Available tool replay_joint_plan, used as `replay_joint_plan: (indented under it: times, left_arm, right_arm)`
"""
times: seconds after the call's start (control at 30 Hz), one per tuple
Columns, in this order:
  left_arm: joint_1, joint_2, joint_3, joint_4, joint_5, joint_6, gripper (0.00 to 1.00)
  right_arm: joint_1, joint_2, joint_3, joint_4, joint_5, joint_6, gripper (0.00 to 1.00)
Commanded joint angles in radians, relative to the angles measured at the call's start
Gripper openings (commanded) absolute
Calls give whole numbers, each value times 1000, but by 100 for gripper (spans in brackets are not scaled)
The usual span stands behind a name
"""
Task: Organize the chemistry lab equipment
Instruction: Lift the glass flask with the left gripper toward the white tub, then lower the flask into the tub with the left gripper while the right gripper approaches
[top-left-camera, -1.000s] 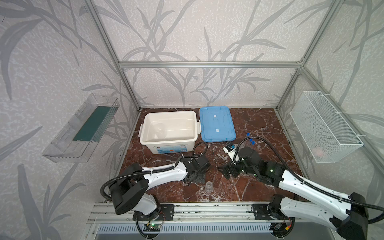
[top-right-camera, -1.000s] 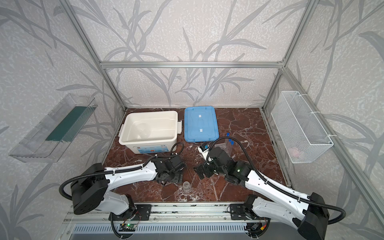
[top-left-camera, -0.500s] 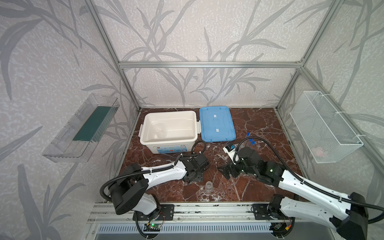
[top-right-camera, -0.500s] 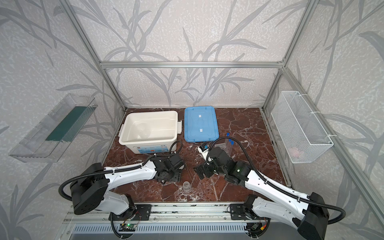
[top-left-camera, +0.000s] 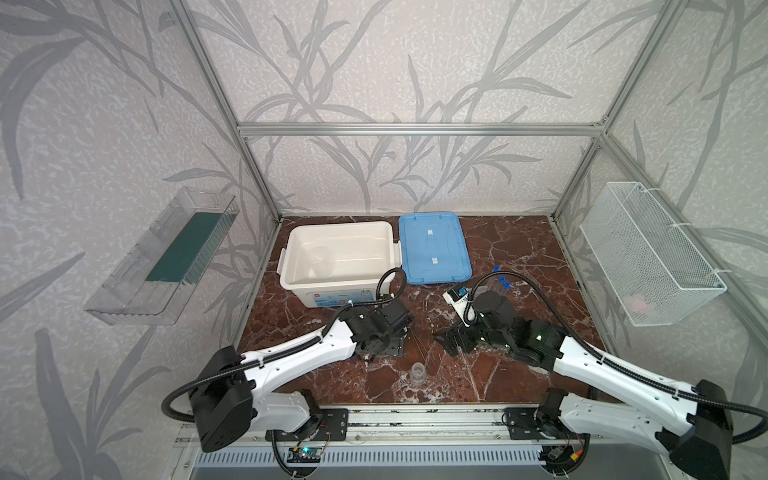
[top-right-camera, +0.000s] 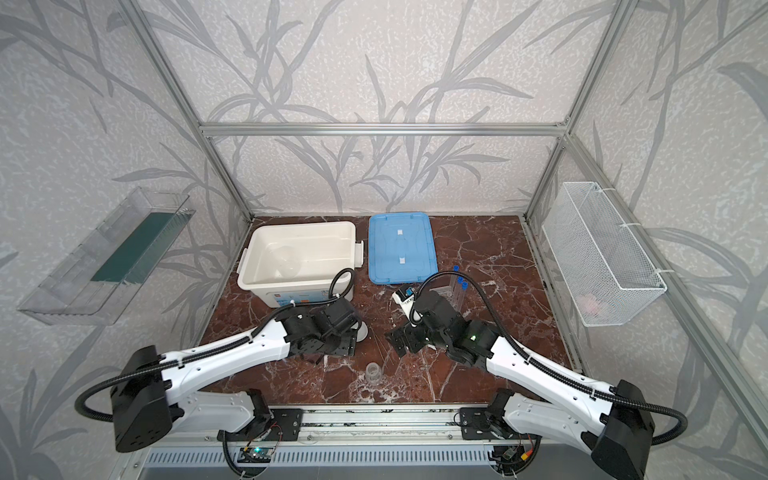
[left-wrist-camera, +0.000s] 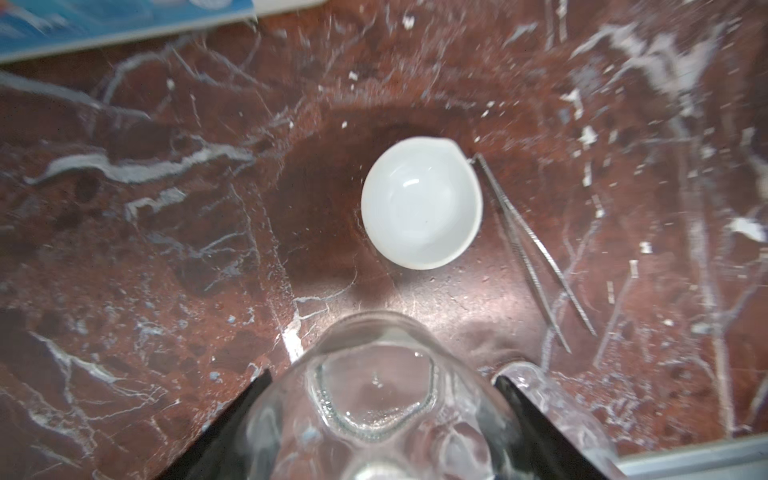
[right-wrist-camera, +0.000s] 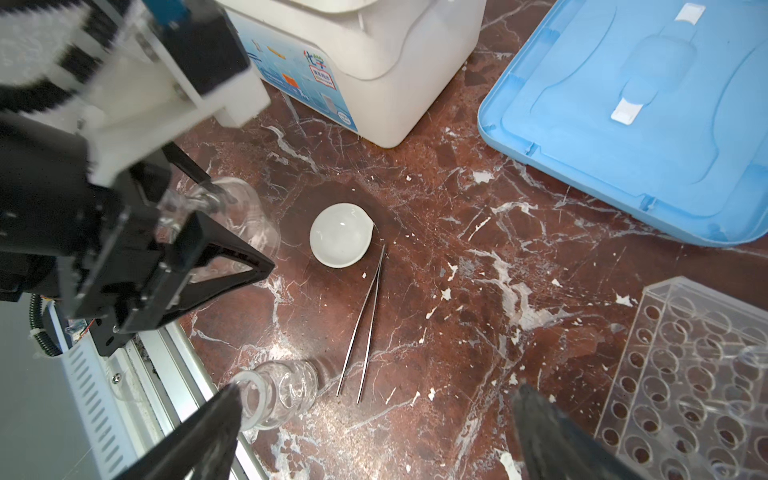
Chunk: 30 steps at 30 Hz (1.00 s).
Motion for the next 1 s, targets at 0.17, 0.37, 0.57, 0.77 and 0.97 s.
replay_joint_plan:
  times: [0.17,0.37,0.57,0.77,0.97]
  left_arm:
    - [85,-97,282,-248,-36,136,54]
    - [289,-8,543,-304,22,310,53]
    - [503,146,694,-275,85,397,52]
    - [685,283,732,-218,126,424,51]
    - [785,395,714,-181,142,433,50]
  right_arm:
    - [-2,36,130,36,-24,-72,100]
    - [-2,152,277,74,-71,-111,100]
    - [-2,298,456,83,-101,-105,100]
    - [-3,427,589,125,-120,-40,100]
    - [-1,561,712,103,-154,10,99]
